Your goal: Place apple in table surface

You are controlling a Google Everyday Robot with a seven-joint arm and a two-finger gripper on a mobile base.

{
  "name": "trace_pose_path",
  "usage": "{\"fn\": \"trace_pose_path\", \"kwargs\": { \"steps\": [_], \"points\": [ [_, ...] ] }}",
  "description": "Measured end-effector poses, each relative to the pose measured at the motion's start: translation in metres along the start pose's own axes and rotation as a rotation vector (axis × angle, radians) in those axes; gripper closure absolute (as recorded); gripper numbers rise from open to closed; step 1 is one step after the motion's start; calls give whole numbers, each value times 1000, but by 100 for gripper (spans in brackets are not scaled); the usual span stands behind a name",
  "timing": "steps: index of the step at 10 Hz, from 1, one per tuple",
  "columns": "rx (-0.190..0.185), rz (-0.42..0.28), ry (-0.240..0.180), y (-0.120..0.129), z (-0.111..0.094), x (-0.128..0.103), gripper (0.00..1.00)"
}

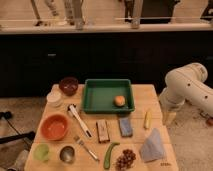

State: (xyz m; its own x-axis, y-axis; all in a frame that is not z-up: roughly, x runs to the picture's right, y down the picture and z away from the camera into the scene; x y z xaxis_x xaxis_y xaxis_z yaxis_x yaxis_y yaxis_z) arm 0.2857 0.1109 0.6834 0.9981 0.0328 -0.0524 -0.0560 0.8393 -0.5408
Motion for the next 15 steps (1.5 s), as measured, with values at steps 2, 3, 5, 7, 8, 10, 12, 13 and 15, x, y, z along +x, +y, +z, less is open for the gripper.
{"fn": "trace_pose_path", "kwargs": {
  "steps": [2, 3, 5, 7, 8, 10, 12, 13, 15],
  "points": [
    [0, 0, 0, 0, 0, 0, 20],
    [0, 0, 0, 0, 0, 0, 20],
    [0, 0, 0, 0, 0, 0, 20],
    [0, 0, 0, 0, 0, 0, 20],
    [0, 0, 0, 0, 0, 0, 20],
    [0, 0, 0, 0, 0, 0, 20],
    [1, 0, 1, 0, 0, 0, 20],
    [12, 9, -6, -1, 0, -1, 20],
    [86, 25, -72, -14, -6, -14, 20]
  ]
}}
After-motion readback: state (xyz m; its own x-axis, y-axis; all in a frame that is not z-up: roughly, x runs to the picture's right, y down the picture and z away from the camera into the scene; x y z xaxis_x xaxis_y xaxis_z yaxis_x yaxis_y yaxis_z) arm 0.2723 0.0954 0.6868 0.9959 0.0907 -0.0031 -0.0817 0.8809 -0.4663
